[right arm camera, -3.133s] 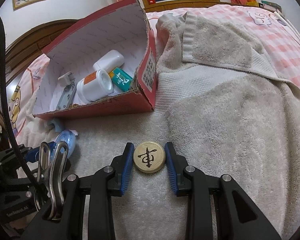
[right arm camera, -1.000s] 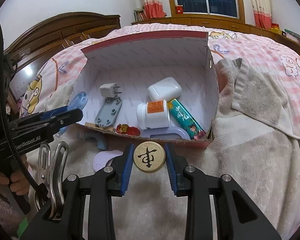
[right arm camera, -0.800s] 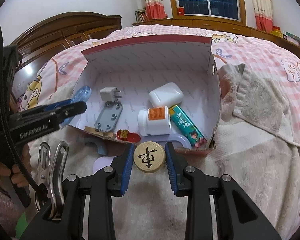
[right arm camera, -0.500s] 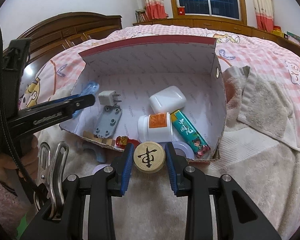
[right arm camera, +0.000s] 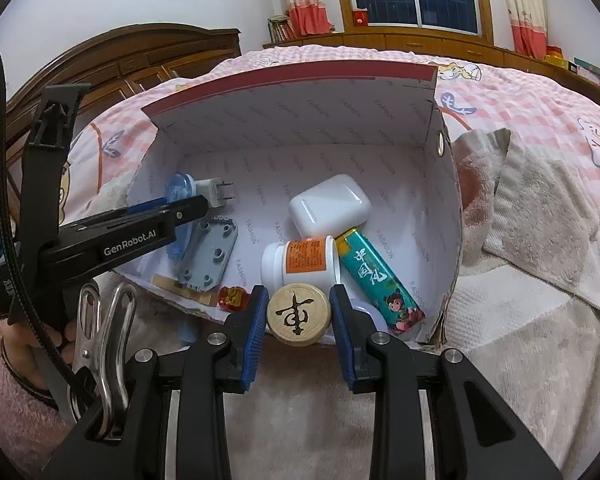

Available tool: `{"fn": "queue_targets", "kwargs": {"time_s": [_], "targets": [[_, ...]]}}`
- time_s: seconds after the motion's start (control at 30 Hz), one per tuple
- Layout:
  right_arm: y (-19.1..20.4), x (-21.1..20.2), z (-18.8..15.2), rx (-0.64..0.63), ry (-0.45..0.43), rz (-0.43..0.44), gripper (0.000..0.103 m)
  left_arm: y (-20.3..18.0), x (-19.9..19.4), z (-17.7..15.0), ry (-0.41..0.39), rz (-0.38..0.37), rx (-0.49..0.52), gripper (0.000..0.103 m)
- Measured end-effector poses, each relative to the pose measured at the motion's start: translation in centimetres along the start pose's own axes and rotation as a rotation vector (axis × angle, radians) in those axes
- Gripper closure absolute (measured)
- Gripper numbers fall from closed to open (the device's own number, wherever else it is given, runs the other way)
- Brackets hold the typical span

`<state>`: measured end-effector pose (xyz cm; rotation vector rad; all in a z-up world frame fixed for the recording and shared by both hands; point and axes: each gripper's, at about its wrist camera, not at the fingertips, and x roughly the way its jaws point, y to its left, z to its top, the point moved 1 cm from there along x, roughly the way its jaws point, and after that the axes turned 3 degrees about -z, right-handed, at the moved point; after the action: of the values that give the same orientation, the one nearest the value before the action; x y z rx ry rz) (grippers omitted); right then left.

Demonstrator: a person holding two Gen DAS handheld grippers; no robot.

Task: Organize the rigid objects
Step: 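Lower the tape into the box and open the left tool while the right tool releases the chess piece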

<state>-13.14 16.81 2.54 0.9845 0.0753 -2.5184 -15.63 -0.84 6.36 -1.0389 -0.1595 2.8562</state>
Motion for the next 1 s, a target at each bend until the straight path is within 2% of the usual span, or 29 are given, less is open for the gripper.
{"fn": "queue_targets", "kwargs": {"time_s": [0.23,0.6,1.0], "targets": [[-0.4,0.4,1.4,-0.010,-0.023,-0.022,0.070,-0.3,0.1,-0.3,0.006,0.023,0.009,0.036],[-1.8,2.1,4.1,0.014,-0.030,-0.068,0.071,-0.2,0.4,-0.4,0.020,0.030,0.003,0.028],[-3.0,3.9,6.5,0.021,-0.043,-0.126,0.071,-0.4,0.7,-0.2,0.021,0.039,0.013,0.025]]}}
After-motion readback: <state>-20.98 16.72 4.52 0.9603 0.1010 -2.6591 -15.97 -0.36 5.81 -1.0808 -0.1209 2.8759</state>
